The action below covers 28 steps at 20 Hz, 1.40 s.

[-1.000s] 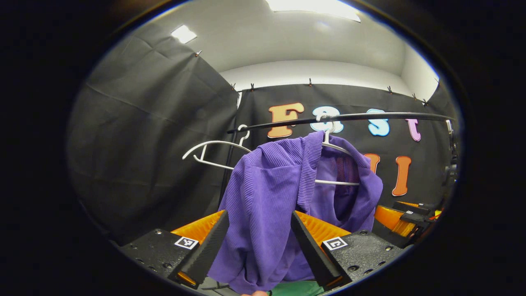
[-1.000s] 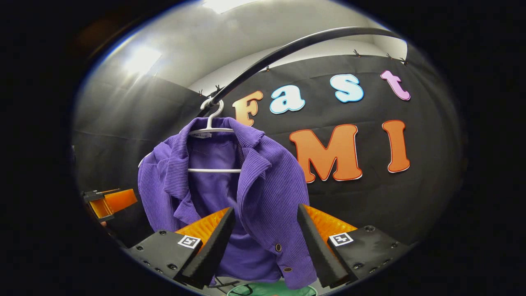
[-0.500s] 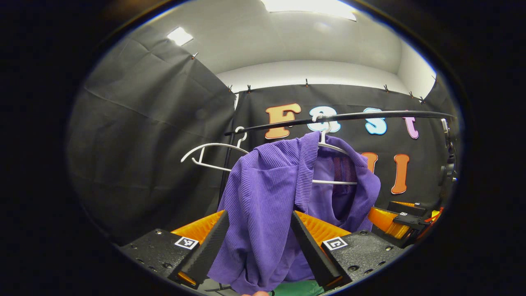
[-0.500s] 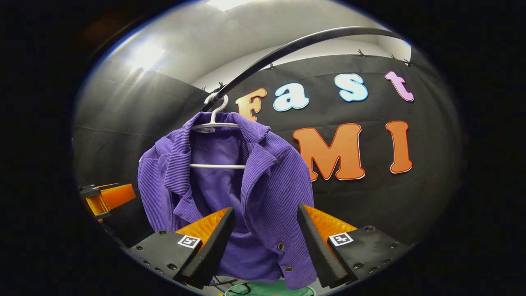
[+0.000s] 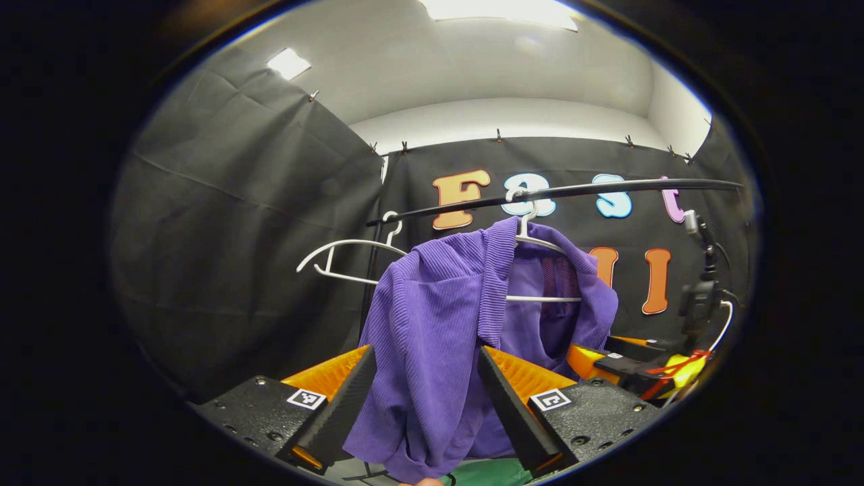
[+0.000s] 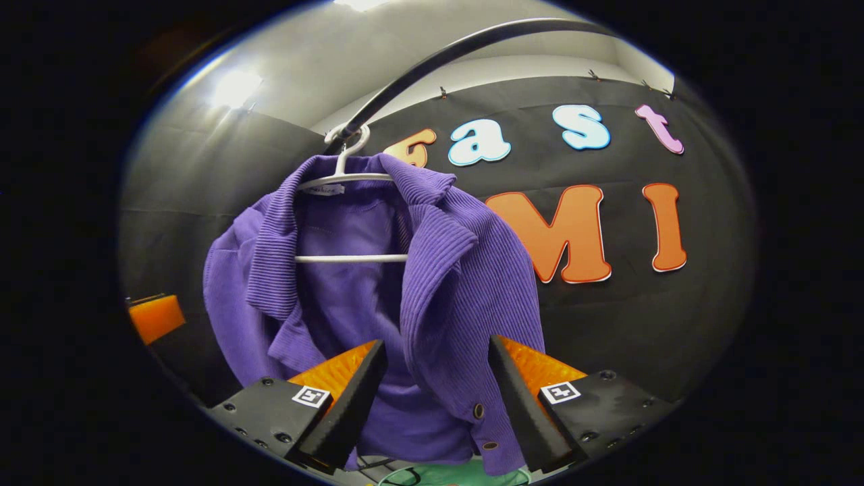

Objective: Grasp the clothes on the hanger with both hands and then place them into the laundry hamper below.

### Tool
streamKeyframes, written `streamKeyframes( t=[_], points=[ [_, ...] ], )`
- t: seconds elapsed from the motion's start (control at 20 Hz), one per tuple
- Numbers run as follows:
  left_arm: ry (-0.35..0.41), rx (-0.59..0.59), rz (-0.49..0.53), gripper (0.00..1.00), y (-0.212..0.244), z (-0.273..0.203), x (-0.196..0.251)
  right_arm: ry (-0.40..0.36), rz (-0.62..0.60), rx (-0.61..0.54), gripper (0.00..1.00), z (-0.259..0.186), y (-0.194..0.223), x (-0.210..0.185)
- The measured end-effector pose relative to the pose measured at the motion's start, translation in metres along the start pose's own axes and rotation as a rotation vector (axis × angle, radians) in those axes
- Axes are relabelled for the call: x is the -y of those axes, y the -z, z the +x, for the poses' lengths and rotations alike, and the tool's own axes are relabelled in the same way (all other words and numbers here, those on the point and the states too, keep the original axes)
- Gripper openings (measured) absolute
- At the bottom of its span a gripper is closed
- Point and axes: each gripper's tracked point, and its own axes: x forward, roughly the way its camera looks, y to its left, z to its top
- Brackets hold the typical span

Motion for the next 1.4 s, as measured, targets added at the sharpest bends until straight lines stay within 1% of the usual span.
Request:
streamKeyframes(
  t=[0.05, 0.1, 0.15, 0.2, 0.25, 0.3, 0.4, 0.5, 0.55, 0.6, 0.65, 0.7, 0.75, 0.8, 0.9, 0.95, 1.0, 1.05, 1.1, 1.15, 1.2, 1.25, 1.3, 1.4],
  points=[
    [-0.008, 0.003, 0.005, 0.92, -0.002, -0.003, -0.002, 0.017, -0.017, -0.008, 1.0, 0.013, 0.005, 0.003],
    [-0.015, 0.005, 0.009, 0.95, -0.003, -0.005, -0.004, 0.043, -0.037, -0.024, 0.98, 0.025, 0.011, 0.012],
    [-0.021, 0.001, 0.011, 0.95, -0.003, -0.009, -0.005, 0.063, -0.031, -0.051, 0.98, 0.031, 0.018, 0.02],
    [-0.026, -0.003, 0.01, 0.91, -0.002, -0.012, -0.006, 0.074, -0.005, -0.069, 0.98, 0.037, 0.02, 0.027],
    [-0.032, -0.005, 0.005, 0.92, -0.002, -0.013, -0.007, 0.071, 0.025, -0.075, 0.97, 0.038, 0.02, 0.032],
    [-0.036, -0.007, -0.001, 0.92, -0.001, -0.015, -0.007, 0.084, 0.054, -0.072, 0.97, 0.037, 0.016, 0.044],
    [-0.032, -0.02, -0.022, 0.92, 0.004, -0.013, -0.002, 0.103, 0.104, -0.048, 0.54, 0.024, 0.0, 0.063],
    [0.004, -0.046, -0.06, 0.92, 0.014, -0.005, 0.011, 0.065, 0.119, -0.01, 0.11, 0.011, -0.019, 0.066],
    [0.039, -0.068, -0.092, 0.92, 0.02, 0.001, 0.025, 0.048, 0.109, 0.004, 0.08, 0.002, -0.026, 0.066],
    [0.079, -0.085, -0.126, 0.93, 0.025, 0.006, 0.04, 0.037, 0.096, 0.027, 0.08, -0.008, -0.036, 0.068],
    [0.114, -0.093, -0.154, 0.95, 0.029, 0.012, 0.054, 0.035, 0.081, 0.057, 0.02, -0.018, -0.05, 0.071],
    [0.129, -0.091, -0.17, 0.92, 0.031, 0.02, 0.063, 0.035, 0.071, 0.085, 0.08, -0.027, -0.061, 0.073],
    [0.122, -0.087, -0.178, 0.92, 0.033, 0.031, 0.069, 0.027, 0.067, 0.109, 0.08, -0.038, -0.072, 0.072],
    [0.122, -0.091, -0.188, 0.95, 0.038, 0.044, 0.079, 0.011, 0.064, 0.118, 0.08, -0.045, -0.078, 0.071],
    [0.119, -0.09, -0.219, 0.95, 0.043, 0.065, 0.096, -0.024, 0.048, 0.117, 0.08, -0.052, -0.085, 0.067],
    [0.089, -0.077, -0.22, 0.93, 0.047, 0.075, 0.097, -0.037, 0.041, 0.118, 0.08, -0.056, -0.089, 0.066],
    [0.034, -0.06, -0.204, 0.92, 0.05, 0.087, 0.091, -0.047, 0.036, 0.122, 0.08, -0.058, -0.091, 0.065],
    [-0.029, -0.049, -0.172, 0.95, 0.055, 0.097, 0.083, -0.05, 0.034, 0.128, 0.08, -0.06, -0.094, 0.065],
    [-0.077, -0.033, -0.138, 0.95, 0.058, 0.106, 0.079, -0.054, 0.033, 0.13, 0.07, -0.063, -0.095, 0.066],
    [-0.122, -0.013, -0.097, 0.91, 0.06, 0.114, 0.073, -0.06, 0.031, 0.131, 0.08, -0.065, -0.095, 0.063],
    [-0.174, 0.013, -0.053, 1.0, 0.06, 0.121, 0.063, -0.066, 0.026, 0.131, 0.08, -0.066, -0.095, 0.062],
    [-0.207, 0.038, -0.004, 0.95, 0.062, 0.126, 0.058, -0.072, 0.021, 0.13, 0.08, -0.068, -0.095, 0.062],
    [-0.195, 0.033, 0.047, 0.91, 0.068, 0.132, 0.06, -0.077, 0.018, 0.13, 0.08, -0.069, -0.094, 0.062],
    [-0.084, -0.045, 0.105, 0.9, 0.091, 0.146, 0.07, -0.08, 0.016, 0.136, 0.08, -0.07, -0.094, 0.061]
  ],
)
